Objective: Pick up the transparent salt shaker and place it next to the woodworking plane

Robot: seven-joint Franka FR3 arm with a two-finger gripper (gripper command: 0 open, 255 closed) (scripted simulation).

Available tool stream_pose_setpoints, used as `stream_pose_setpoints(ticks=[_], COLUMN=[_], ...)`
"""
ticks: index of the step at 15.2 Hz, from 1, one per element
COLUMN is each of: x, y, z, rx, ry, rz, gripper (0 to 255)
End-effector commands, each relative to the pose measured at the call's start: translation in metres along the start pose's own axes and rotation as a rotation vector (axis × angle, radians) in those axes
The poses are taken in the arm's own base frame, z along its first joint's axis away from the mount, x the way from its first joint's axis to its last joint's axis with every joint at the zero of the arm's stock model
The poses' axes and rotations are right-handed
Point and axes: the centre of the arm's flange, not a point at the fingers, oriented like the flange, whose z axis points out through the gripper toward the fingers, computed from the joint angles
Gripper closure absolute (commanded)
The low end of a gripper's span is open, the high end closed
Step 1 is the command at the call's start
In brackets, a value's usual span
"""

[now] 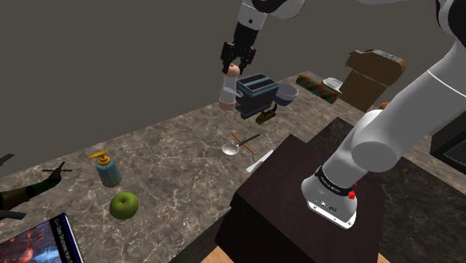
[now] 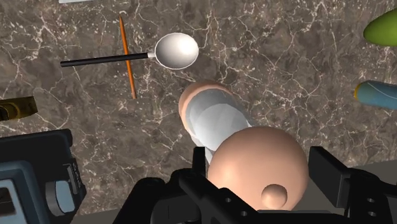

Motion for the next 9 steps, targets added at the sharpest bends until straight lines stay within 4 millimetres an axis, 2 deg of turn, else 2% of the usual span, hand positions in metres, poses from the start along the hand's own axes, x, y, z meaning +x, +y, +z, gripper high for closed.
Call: stream_pose_setpoints(ticks=[1, 9], x=[-0.009, -0.039], y=[0.021, 0.121], z=[-0.004, -0.021], rx=[0.000, 0.000], ry=[0.000, 0.000], rz=[-0.001, -0.001], gripper=[255, 255])
